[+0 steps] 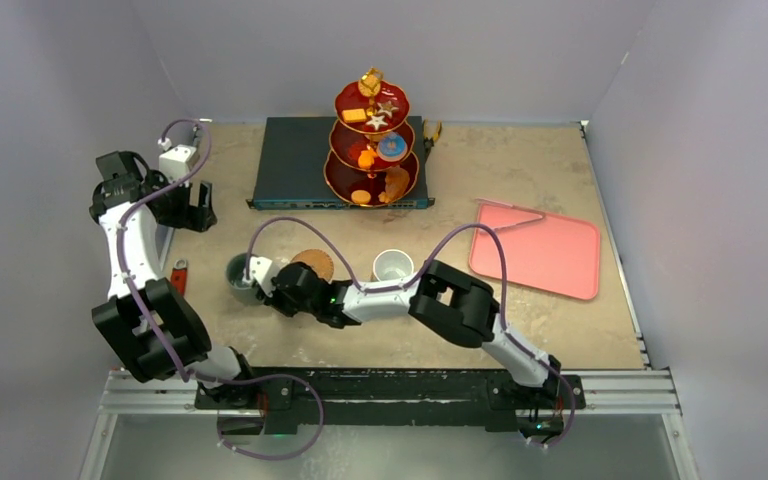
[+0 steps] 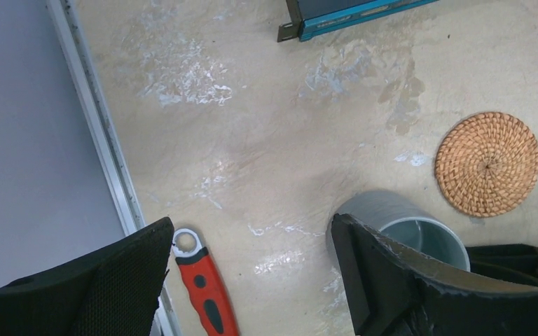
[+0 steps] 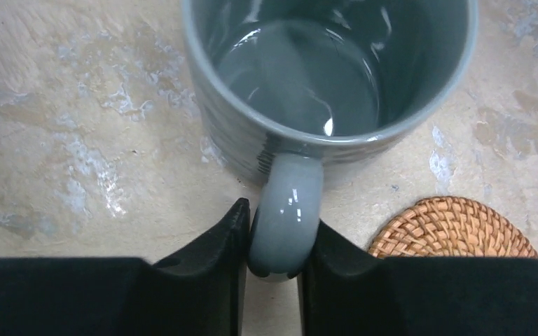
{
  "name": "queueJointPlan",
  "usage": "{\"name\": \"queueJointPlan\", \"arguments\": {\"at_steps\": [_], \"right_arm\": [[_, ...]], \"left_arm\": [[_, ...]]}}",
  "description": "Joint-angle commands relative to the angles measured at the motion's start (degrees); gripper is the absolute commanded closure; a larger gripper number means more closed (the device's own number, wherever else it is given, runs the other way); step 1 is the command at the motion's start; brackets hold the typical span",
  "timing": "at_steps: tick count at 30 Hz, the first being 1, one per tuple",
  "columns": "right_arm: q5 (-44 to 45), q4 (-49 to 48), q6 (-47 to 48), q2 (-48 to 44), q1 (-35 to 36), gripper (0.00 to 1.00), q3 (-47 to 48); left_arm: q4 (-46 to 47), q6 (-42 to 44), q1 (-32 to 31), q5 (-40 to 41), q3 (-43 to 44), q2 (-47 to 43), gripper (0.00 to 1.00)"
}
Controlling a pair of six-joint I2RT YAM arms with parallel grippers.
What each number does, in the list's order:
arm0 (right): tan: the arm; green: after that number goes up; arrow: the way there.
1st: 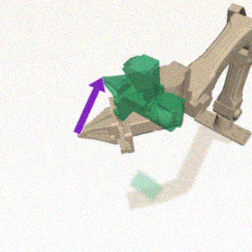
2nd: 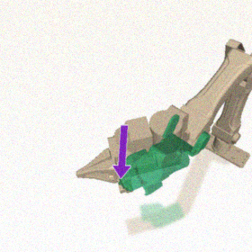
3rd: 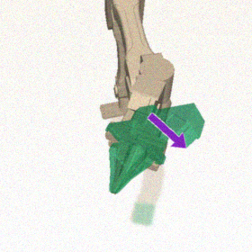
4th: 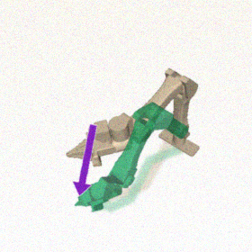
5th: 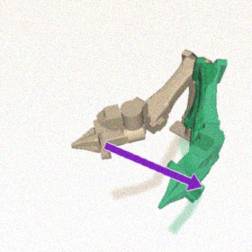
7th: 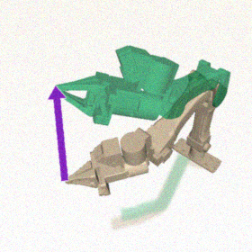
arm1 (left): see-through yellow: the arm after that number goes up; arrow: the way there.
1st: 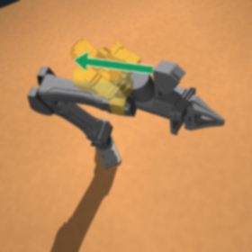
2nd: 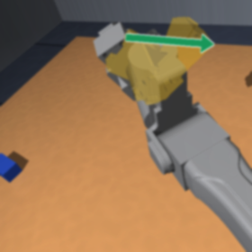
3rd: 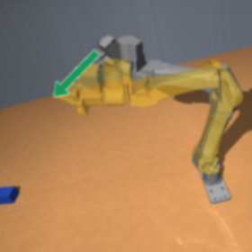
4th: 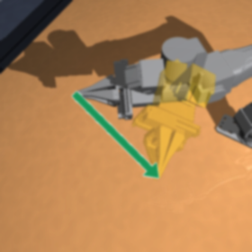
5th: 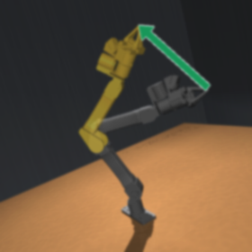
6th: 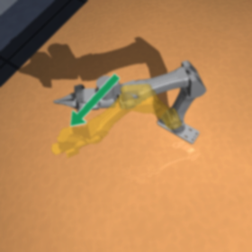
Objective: Serve the afternoon tea
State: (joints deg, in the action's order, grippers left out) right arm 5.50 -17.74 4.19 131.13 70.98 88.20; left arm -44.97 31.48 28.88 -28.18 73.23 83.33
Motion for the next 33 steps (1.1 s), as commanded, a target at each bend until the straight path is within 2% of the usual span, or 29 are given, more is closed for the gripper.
{"name": "queueJointPlan", "arguments": {"at_steps": [1,4,13,26,33], "right_arm": [[3.32,-1.77,-0.76,-2.54,0.22,0.78,0.68],[4.30,-4.75,0.15,-4.86,0.27,1.00,-1.23],[3.06,-6.59,0.81,-11.82,0.19,1.00,-2.00],[9.56,-11.50,-7.90,-23.66,-2.53,1.00,-21.35],[11.03,-14.33,-10.58,-25.22,-4.52,1.00,-26.02]], "left_arm": [[2.72,-2.44,0.56,-3.02,-1.51,-1.33,0.16],[5.26,-2.78,0.56,-1.05,-3.17,-1.25,0.16],[8.52,-4.98,1.24,1.03,-4.42,1.09,0.16],[9.93,-3.92,1.10,0.41,-6.18,1.54,0.16],[12.14,-4.13,1.09,1.20,-8.12,1.39,0.15]]}}
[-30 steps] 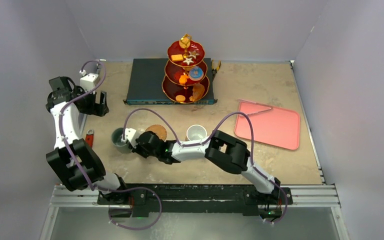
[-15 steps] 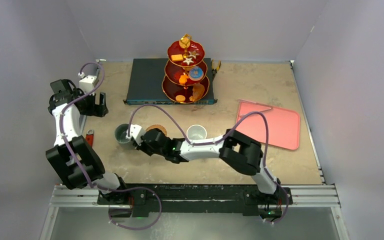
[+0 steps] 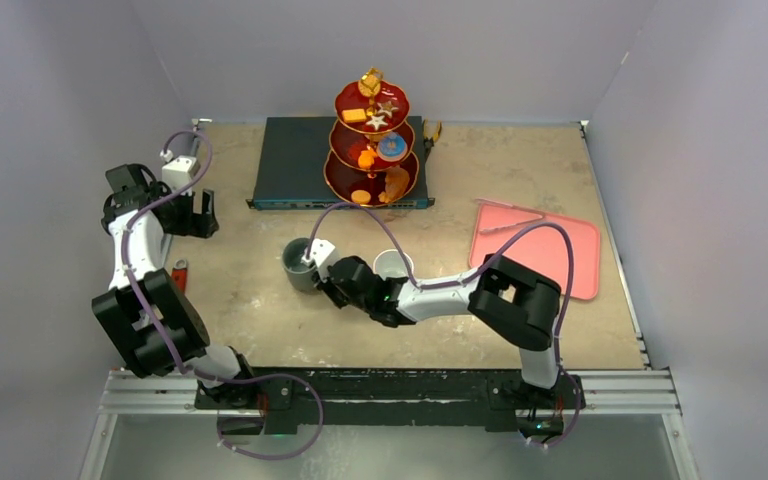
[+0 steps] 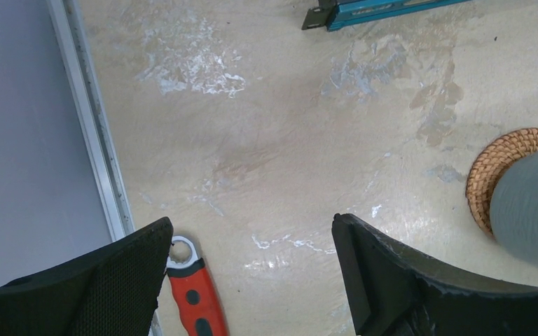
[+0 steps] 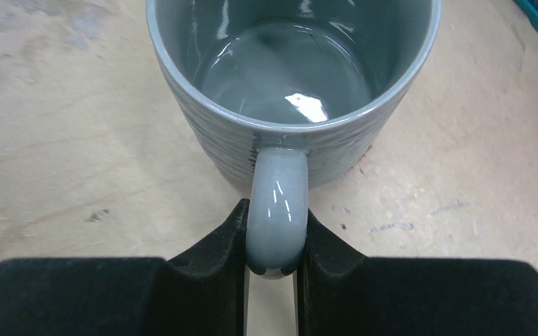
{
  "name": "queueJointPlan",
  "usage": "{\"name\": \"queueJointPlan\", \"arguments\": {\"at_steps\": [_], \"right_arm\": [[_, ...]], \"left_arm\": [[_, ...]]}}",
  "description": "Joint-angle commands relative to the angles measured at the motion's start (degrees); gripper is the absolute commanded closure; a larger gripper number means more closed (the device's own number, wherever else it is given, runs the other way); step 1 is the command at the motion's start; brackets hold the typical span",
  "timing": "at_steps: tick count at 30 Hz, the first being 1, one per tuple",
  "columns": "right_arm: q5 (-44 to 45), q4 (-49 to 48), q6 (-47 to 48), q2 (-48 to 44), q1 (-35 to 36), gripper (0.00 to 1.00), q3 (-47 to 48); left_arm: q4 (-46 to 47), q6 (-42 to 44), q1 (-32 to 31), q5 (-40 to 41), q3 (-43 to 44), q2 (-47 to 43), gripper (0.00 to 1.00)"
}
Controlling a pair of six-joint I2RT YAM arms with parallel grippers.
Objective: Serve the afternoon tea
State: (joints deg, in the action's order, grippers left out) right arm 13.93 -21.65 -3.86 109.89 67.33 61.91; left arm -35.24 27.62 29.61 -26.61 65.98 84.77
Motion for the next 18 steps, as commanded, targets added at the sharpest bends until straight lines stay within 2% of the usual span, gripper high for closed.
{"name": "queueJointPlan", "arguments": {"at_steps": [1,18], "right_arm": [[2.59,-10.63,-2.51,-3.98,-1.05,1.00,0.01],[3.02,-12.24,-3.42,-1.57,-1.15,1.00,-1.16]], "left_arm": [[2.52,-0.38,0.34,-0.56,-1.05,-0.05,0.14],[2.83,0.52,0.37,-1.32,-1.61,-0.37,0.13]]}}
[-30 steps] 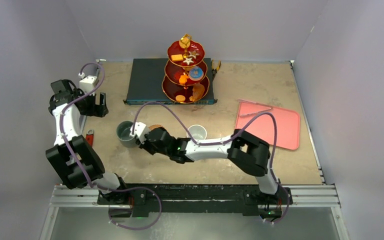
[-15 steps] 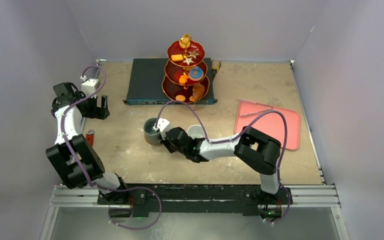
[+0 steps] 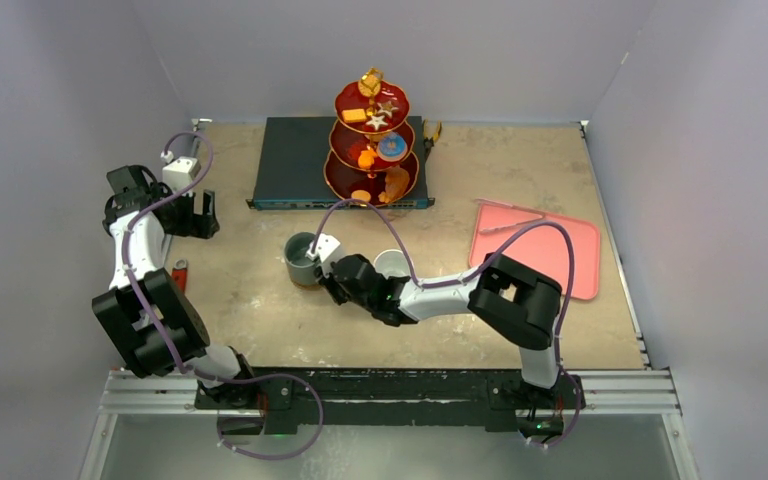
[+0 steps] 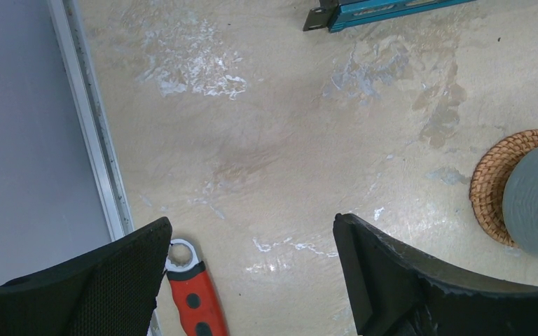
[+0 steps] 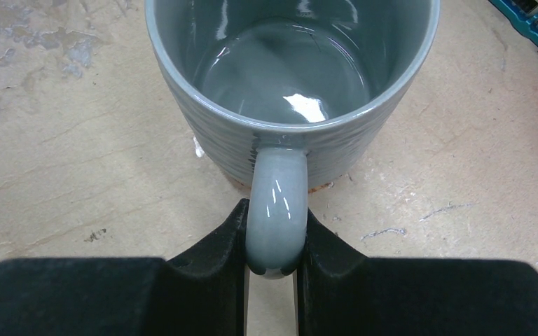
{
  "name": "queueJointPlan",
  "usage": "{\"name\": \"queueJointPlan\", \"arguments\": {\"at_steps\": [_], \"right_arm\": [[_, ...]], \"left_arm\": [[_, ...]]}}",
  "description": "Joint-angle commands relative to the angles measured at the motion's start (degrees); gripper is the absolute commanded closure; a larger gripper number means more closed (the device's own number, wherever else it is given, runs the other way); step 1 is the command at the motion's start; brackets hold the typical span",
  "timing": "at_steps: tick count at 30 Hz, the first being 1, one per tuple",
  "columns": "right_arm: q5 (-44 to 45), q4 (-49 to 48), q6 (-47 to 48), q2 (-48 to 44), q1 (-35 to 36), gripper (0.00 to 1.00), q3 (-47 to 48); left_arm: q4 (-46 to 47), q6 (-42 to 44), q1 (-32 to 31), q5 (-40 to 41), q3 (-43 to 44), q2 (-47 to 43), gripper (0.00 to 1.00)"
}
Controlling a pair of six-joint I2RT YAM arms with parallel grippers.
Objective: Serve the afternoon tea
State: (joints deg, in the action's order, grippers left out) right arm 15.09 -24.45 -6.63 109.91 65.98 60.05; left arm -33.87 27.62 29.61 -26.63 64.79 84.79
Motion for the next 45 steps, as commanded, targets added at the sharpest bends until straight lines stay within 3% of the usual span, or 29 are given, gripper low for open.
{"name": "queueJointPlan", "arguments": {"at_steps": [1,15,20,25,29,37,42,45], "right_arm": [[1.99,-9.60,-0.66,-1.31,0.20,1.00,0.61],[1.56,-9.88,-1.19,2.23,0.19,1.00,0.10],[2.72,-10.39,-1.35,1.74,0.19,0.56,-0.64],[3.51,-10.19,-1.20,-0.55,0.17,0.33,-0.58],[3.58,-8.57,-0.75,-4.42,0.20,0.03,1.06],[2.83,1.80,0.23,-17.91,-2.49,0.01,3.73],[1.15,3.69,-2.82,-30.41,-13.62,0.01,-5.58],[1.91,3.60,-4.38,-38.17,-21.94,0.01,-13.44]], "left_arm": [[1.44,0.61,0.37,-1.29,-0.46,-0.49,0.13],[0.91,1.21,0.37,-1.95,0.07,-1.12,0.13],[0.82,0.83,0.41,-2.50,-0.60,-1.28,0.12],[1.06,0.33,0.37,-3.11,-0.99,-1.34,0.11],[1.45,-0.39,0.37,-3.48,-0.77,-1.47,0.11],[3.52,-6.85,-1.48,-6.60,0.39,-1.44,0.01],[7.25,-8.79,-10.02,-2.87,-3.98,-3.31,0.01],[12.84,-15.48,-12.52,-3.85,-7.74,-3.66,0.01]]}}
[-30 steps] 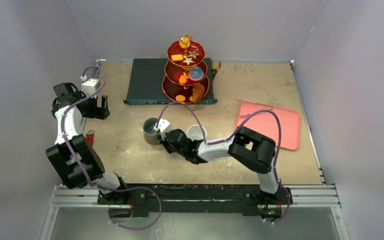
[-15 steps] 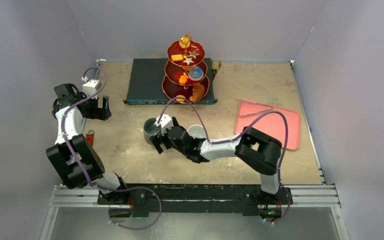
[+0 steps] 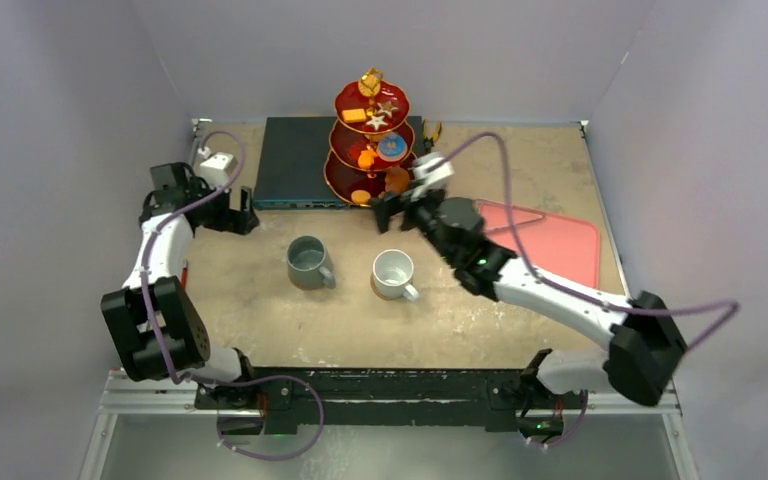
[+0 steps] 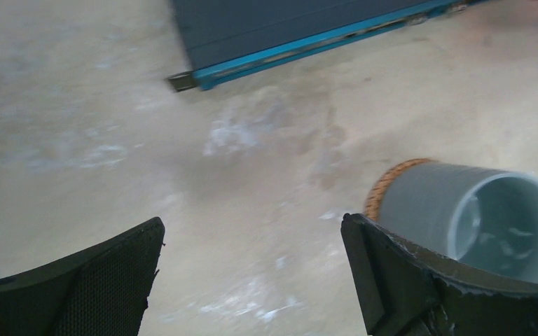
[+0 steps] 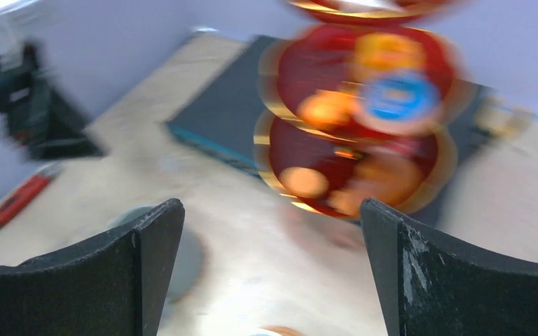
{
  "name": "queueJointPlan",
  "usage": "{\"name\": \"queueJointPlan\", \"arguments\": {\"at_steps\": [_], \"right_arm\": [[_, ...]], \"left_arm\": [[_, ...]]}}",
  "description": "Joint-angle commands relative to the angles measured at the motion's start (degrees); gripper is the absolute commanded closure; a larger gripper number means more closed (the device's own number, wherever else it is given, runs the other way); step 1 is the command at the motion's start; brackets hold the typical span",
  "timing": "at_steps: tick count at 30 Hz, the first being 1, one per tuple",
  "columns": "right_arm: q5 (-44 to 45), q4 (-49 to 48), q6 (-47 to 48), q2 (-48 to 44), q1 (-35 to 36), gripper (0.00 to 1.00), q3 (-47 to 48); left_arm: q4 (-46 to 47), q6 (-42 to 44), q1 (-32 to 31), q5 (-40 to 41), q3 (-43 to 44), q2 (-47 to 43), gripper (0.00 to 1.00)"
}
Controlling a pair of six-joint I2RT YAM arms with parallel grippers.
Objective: Serve the afternoon tea
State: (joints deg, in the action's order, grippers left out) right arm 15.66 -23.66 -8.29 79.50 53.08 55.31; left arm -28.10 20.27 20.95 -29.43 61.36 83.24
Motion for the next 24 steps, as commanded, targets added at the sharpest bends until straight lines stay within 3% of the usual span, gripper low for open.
{"name": "queueJointPlan", "arguments": {"at_steps": [1,7,13,18,21,24], "right_arm": [[2.31,3.01,-3.16,-10.10,-11.77,0.01,-10.89],[14.97,0.19,-7.97,-21.23,-25.48,0.01,-22.90],[27.86,-9.45,-9.54,-16.89,-36.99,0.01,-31.47],[27.59,-14.93,-10.75,-10.57,-41.66,0.01,-32.69],[27.17,-23.98,-10.07,-9.99,-43.43,0.01,-35.02],[24.52,-37.27,-5.16,-9.21,-44.21,0.02,-38.90]], "left_arm": [[9.44,-11.57,-4.05,-1.97,-5.21,-1.77,0.01],[25.77,-19.82,-6.28,-0.44,-11.37,0.22,0.01],[47.82,-19.87,-9.83,6.16,-24.05,-1.73,0.01],[61.11,-19.47,-12.30,10.86,-32.33,-2.23,0.01],[72.51,-19.87,-12.53,11.38,-39.57,-2.22,0.01],[90.07,-21.91,-12.60,11.07,-47.40,-0.55,0.01]]}}
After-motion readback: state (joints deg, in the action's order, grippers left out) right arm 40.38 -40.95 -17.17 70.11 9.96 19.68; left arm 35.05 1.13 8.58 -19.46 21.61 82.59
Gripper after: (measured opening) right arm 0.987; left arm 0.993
